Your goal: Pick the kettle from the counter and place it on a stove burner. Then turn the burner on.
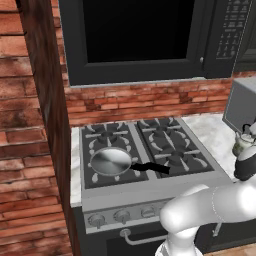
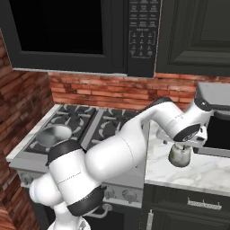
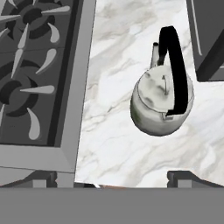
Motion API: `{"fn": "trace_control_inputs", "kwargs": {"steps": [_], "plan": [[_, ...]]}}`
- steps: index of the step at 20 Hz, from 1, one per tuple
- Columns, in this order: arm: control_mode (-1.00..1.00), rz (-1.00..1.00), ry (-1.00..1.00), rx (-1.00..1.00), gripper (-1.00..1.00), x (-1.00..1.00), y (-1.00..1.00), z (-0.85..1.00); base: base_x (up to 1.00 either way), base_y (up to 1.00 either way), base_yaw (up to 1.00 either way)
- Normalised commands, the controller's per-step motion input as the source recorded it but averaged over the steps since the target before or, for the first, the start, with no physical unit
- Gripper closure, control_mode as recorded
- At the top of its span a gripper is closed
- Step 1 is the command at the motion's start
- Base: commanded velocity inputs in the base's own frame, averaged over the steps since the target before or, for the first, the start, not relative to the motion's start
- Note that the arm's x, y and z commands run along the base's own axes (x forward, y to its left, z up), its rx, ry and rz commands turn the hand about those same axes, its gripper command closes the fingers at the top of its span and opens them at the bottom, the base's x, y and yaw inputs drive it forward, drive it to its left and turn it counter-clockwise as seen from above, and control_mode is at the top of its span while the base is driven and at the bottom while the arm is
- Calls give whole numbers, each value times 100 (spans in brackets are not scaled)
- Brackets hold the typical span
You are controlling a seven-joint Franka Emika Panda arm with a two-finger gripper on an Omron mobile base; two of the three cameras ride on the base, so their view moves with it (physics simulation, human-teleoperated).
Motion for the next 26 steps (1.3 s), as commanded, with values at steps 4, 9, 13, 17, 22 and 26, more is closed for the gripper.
{"fn": "trace_control_inputs", "kwargs": {"steps": [4, 9, 13, 17, 22, 26], "plan": [[-100, 3, 0, 0, -100, 8, -14, -11, 0, 0, 0], [-100, 3, 0, 0, -100, 11, -13, -10, 0, 0, 0], [-100, 3, 0, 0, -100, 16, -11, -8, 0, 0, 0], [-100, 3, 0, 0, -100, 18, -10, -7, 0, 0, 0], [-100, 3, 0, 0, -100, 17, -12, -6, 0, 0, 0], [-100, 4, 0, 0, -100, 15, -19, -8, 0, 0, 0]]}}
